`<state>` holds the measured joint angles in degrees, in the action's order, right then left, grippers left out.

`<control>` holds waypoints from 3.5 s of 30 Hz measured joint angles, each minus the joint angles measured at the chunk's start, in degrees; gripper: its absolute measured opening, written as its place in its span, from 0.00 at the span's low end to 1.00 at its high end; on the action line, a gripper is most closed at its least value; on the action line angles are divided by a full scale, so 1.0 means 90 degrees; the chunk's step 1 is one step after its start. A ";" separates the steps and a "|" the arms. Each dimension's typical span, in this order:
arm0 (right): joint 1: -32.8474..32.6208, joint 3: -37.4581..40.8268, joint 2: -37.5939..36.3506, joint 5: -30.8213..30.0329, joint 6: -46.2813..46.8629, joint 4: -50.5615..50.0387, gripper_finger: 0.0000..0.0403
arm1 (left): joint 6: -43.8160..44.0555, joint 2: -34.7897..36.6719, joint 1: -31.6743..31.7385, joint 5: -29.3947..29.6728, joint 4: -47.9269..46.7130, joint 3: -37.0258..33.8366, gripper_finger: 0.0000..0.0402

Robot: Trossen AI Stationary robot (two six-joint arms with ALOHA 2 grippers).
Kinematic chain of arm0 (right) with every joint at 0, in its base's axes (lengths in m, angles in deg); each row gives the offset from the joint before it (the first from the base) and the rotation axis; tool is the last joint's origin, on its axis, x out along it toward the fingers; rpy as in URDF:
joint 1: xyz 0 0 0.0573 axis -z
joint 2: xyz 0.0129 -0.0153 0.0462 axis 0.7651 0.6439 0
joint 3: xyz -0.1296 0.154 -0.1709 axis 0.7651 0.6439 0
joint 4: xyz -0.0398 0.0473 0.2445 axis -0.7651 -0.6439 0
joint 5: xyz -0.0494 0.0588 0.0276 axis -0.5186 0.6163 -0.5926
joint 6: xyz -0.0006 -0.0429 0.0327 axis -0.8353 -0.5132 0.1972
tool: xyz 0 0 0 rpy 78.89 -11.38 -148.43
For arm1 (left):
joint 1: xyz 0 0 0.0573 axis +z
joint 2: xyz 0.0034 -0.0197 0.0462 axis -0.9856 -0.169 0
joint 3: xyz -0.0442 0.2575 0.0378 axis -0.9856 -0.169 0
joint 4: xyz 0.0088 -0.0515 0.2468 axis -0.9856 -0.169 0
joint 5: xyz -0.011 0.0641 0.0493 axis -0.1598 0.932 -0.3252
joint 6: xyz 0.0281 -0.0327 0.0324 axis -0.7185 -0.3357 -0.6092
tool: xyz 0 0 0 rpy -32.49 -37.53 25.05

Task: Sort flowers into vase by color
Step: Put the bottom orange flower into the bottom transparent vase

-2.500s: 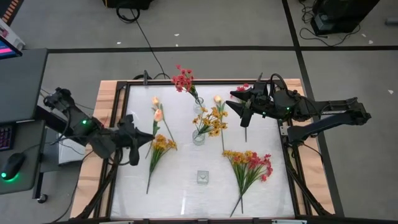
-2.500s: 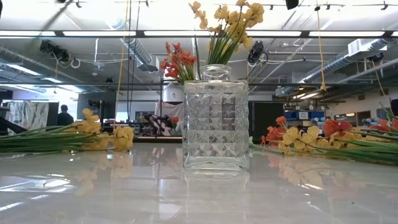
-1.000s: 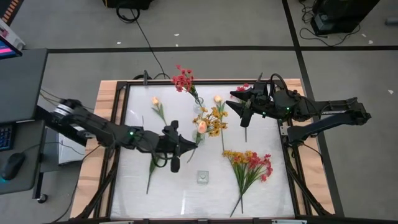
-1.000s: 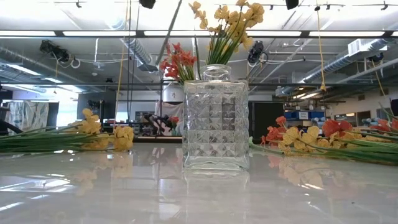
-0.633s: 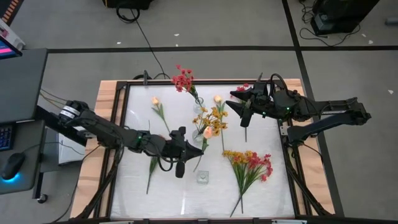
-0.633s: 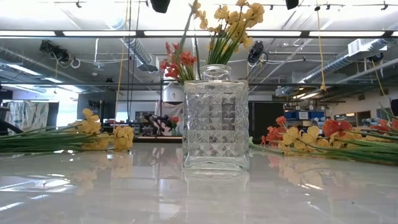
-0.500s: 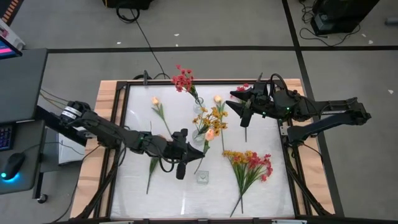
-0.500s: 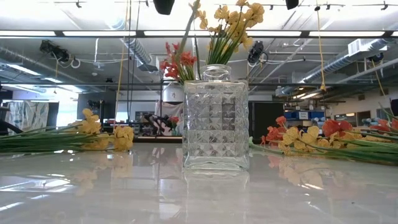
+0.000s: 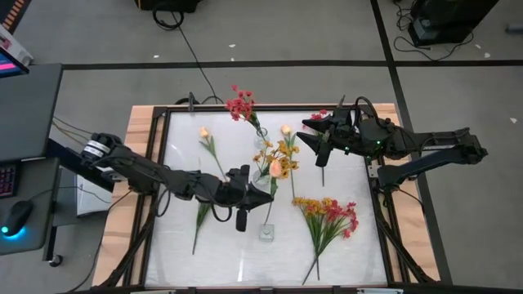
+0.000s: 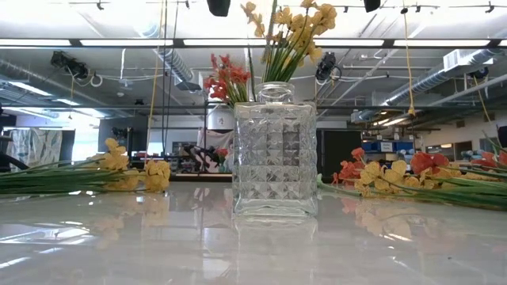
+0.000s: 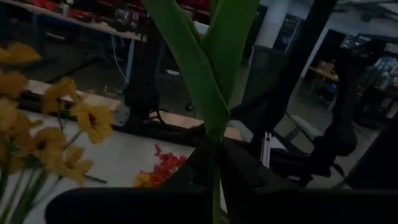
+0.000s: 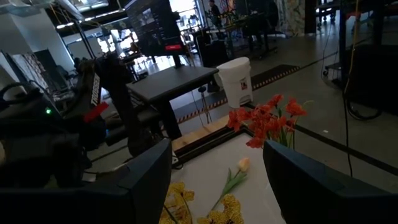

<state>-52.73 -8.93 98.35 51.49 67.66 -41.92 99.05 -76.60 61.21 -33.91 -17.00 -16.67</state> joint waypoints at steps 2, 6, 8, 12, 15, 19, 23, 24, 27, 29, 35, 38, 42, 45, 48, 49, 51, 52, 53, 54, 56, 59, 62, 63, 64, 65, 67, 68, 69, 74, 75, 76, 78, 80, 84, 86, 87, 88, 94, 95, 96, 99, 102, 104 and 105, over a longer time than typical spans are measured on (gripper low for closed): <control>0.0000 -0.0002 -0.0002 0.0000 -0.0002 0.0004 0.65 | 0.0004 -0.0099 0.0001 -0.0288 0.0190 -0.0001 0.06; 0.0000 -0.0002 -0.0002 0.0000 0.0000 0.0051 0.65 | 0.0097 -0.0183 -0.0062 -0.0523 0.0145 -0.0001 0.06; 0.0000 -0.0002 -0.0002 0.0000 -0.0002 0.0051 0.65 | 0.0152 -0.0255 -0.0090 -0.0524 0.0206 -0.0001 0.06; 0.0000 -0.0002 -0.0002 -0.0001 -0.0002 0.0070 0.65 | 0.0152 -0.0315 -0.0088 -0.0522 0.0243 0.0001 0.06; 0.0000 -0.0002 -0.0002 0.0000 -0.0001 0.0097 0.65 | 0.0150 -0.0398 -0.0078 -0.0518 0.0209 0.0001 0.06; 0.0000 -0.0002 -0.0002 0.0000 -0.0001 0.0097 0.65 | 0.0151 -0.0453 -0.0066 -0.0514 0.0271 0.0001 0.06; 0.0000 -0.0002 -0.0002 0.0000 0.0000 0.0097 0.65 | -0.0038 -0.0456 -0.0043 -0.0497 0.0269 0.0001 0.06; 0.0000 -0.0002 -0.0002 0.0000 -0.0001 0.0095 0.65 | -0.0040 -0.0456 -0.0023 -0.0495 0.0272 0.0001 0.06; 0.0000 -0.0002 -0.0002 0.0000 -0.0001 0.0097 0.65 | -0.0040 -0.0456 0.0056 -0.0468 0.0292 0.0001 0.06; 0.0000 -0.0002 -0.0002 0.0000 -0.0001 0.0095 0.65 | -0.0040 -0.0456 0.0100 -0.0454 0.0290 0.0001 0.06; 0.0000 -0.0002 -0.0002 0.0000 -0.0001 0.0095 0.65 | -0.0036 -0.0456 0.0167 -0.0459 0.0287 0.0001 0.06; 0.0000 -0.0002 -0.0002 0.0000 -0.0001 0.0095 0.65 | 0.0039 -0.0456 0.0177 -0.0460 0.0258 0.0001 0.06; 0.0000 -0.0002 -0.0002 0.0000 -0.0002 0.0095 0.65 | 0.0259 -0.0456 0.0167 -0.0463 0.0102 0.0001 0.06; 0.0000 -0.0002 -0.0002 0.0000 -0.0001 0.0094 0.65 | 0.0324 -0.0456 0.0164 -0.0478 0.0030 0.0001 0.06; 0.0000 -0.0002 -0.0002 0.0000 -0.0002 0.0095 0.65 | 0.0340 -0.0456 0.0164 -0.0480 -0.0014 0.0001 0.06; 0.0000 -0.0002 -0.0002 0.0000 0.0000 0.0094 0.65 | 0.0343 -0.0456 0.0164 -0.0480 -0.0043 0.0001 0.06; 0.0000 -0.0002 -0.0002 0.0000 0.0000 0.0095 0.65 | 0.0346 -0.0456 0.0158 -0.0480 -0.0073 0.0001 0.06; 0.0000 -0.0002 -0.0002 0.0000 -0.0001 0.0095 0.65 | 0.0346 -0.0478 0.0150 -0.0479 -0.0060 0.0001 0.06; 0.0000 -0.0002 -0.0002 0.0000 -0.0002 0.0095 0.65 | 0.0349 -0.0514 0.0139 -0.0479 -0.0021 0.0001 0.06; 0.0000 -0.0002 -0.0002 0.0000 -0.0002 0.0095 0.65 | 0.0352 -0.0533 0.0135 -0.0480 -0.0043 0.0001 0.06; 0.0000 -0.0002 -0.0002 0.0000 0.0000 0.0092 0.65 | 0.0389 -0.0568 0.0095 -0.0480 -0.0137 -0.0001 0.06; 0.0000 -0.0002 -0.0002 0.0000 -0.0002 0.0092 0.65 | 0.0500 -0.0589 0.0051 -0.0480 -0.0144 -0.0001 0.06; 0.0000 -0.0002 -0.0002 0.0002 0.0000 0.0095 0.65 | 0.0510 -0.0592 0.0021 -0.0480 -0.0204 -0.0001 0.06; 0.0000 -0.0002 -0.0002 0.0000 -0.0002 0.0095 0.65 | 0.0511 -0.0592 0.0021 -0.0480 -0.0217 -0.0001 0.06; 0.0000 -0.0002 -0.0002 0.0002 -0.0002 0.0095 0.65 | 0.0512 -0.0592 0.0021 -0.0480 -0.0249 -0.0001 0.06; 0.0000 -0.0002 -0.0002 0.0002 0.0000 0.0093 0.65 | 0.0531 -0.0592 0.0021 -0.0480 -0.0270 -0.0001 0.06; 0.0000 -0.0002 -0.0002 0.0002 -0.0001 0.0094 0.65 | 0.0624 -0.0592 0.0021 -0.0480 -0.0344 -0.0001 0.06; 0.0000 -0.0002 -0.0002 0.0002 0.0000 0.0095 0.65 | 0.0681 -0.0592 0.0021 -0.0480 -0.0390 -0.0001 0.06; 0.0000 -0.0002 -0.0002 0.0002 0.0000 0.0094 0.65 | 0.0725 -0.0592 0.0021 -0.0480 -0.0457 -0.0001 0.06; 0.0000 -0.0002 -0.0002 0.0002 0.0000 0.0095 0.65 | 0.0742 -0.0592 0.0021 -0.0480 -0.0779 -0.0001 0.06; 0.0000 -0.0002 -0.0002 0.0002 0.0000 0.0092 0.65 | 0.0742 -0.0592 0.0021 -0.0480 -0.0824 -0.0001 0.06; 0.0000 -0.0002 -0.0002 0.0001 -0.0002 0.0094 0.65 | 0.0741 -0.0592 0.0019 -0.0480 -0.0851 -0.0001 0.06; 0.0000 -0.0002 -0.0002 0.0002 0.0000 0.0095 0.65 | 0.0739 -0.0592 -0.0001 -0.0478 -0.0909 -0.0001 0.07; 0.0000 -0.0002 -0.0002 0.0002 0.0000 0.0094 0.65 | 0.0739 -0.0592 -0.0024 -0.0479 -0.0914 -0.0001 0.10; 0.0000 -0.0002 -0.0002 0.0001 0.0000 0.0095 0.65 | 0.0737 -0.0592 -0.0054 -0.0480 -0.0926 -0.0001 0.15; 0.0000 -0.0002 -0.0002 0.0002 0.0000 0.0093 0.65 | 0.0737 -0.0592 -0.0054 -0.0480 -0.0932 -0.0001 0.19; 0.0000 -0.0002 -0.0002 0.0001 -0.0001 0.0094 0.65 | 0.0737 -0.0592 -0.0054 -0.0480 -0.0938 -0.0001 0.20; 0.0000 -0.0002 -0.0002 0.0001 -0.0001 0.0095 0.65 | 0.0737 -0.0592 -0.0054 -0.0480 -0.0962 -0.0001 0.22; 0.0000 -0.0002 -0.0002 0.0002 0.0000 0.0094 0.65 | 0.0734 -0.0592 -0.0052 -0.0482 -0.1287 -0.0001 0.28; 0.0000 -0.0002 -0.0002 0.0002 -0.0002 0.0095 0.65 | 0.0732 -0.0592 -0.0052 -0.0527 -0.1337 -0.0001 0.29; 0.0000 -0.0002 -0.0002 0.0002 -0.0002 0.0095 0.65 | 0.0732 -0.0592 -0.0052 -0.0569 -0.1381 -0.0001 0.30; 0.0000 -0.0002 -0.0002 0.0002 0.0000 0.0095 0.65 | 0.0732 -0.0592 -0.0052 -0.0622 -0.1575 -0.0001 0.32; 0.0000 -0.0002 -0.0002 0.0001 -0.0001 0.0095 0.65 | 0.0732 -0.0592 -0.0052 -0.0635 -0.1917 -0.0001 0.34; 0.0000 -0.0002 -0.0002 0.0001 -0.0002 0.0094 0.65 | 0.0735 -0.0592 -0.0052 -0.0641 -0.2149 -0.0001 0.35; 0.0000 -0.0002 -0.0002 0.0002 -0.0002 0.0095 0.65 | 0.0746 -0.0592 -0.0052 -0.0643 -0.2253 -0.0001 0.35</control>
<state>-52.73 -8.96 98.33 51.51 67.63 -41.07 105.77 -81.92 60.74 -39.70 -37.28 -16.68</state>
